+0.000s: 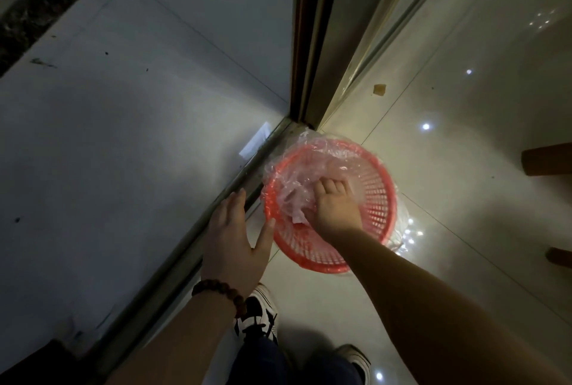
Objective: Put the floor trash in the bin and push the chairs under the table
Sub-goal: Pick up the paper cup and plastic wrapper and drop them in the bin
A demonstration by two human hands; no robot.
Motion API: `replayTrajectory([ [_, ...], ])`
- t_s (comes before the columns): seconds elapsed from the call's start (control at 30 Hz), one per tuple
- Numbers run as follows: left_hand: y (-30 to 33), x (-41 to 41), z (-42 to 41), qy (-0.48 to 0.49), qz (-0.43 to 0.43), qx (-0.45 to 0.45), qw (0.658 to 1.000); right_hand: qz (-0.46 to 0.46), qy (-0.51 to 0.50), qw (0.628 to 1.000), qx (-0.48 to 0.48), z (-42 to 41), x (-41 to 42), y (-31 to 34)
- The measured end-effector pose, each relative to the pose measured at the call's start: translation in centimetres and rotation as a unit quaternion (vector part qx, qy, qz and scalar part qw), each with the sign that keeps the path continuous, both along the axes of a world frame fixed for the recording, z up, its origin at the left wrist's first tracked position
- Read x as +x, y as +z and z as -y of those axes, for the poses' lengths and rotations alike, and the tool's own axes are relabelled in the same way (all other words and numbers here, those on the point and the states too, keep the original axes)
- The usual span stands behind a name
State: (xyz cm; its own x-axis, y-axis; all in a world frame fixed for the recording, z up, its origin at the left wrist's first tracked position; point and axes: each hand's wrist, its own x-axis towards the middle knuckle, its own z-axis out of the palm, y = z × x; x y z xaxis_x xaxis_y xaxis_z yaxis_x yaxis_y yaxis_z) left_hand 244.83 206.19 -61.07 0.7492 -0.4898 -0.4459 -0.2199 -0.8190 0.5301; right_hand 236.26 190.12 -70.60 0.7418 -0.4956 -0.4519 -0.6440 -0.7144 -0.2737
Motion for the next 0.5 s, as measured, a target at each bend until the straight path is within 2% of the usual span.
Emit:
replayTrajectory([
  [0.1,-0.3,0.1,-0.3,-0.006,0.003,-0.003,1.000,-0.025,0.042,0.998,-0.037,0.0,0.9,-1.0],
  [0.23,0.5,-0.1,-0.3,-0.008,0.006,-0.005,1.000,-0.007,0.017,1.000,0.005,0.1,0.5,0.9],
  [0.5,9.1,-1.3,2.0,-0.004,0.025,-0.018,1.000,0.075,-0.068,0.993,0.065,-0.3,-3.0,13.2],
])
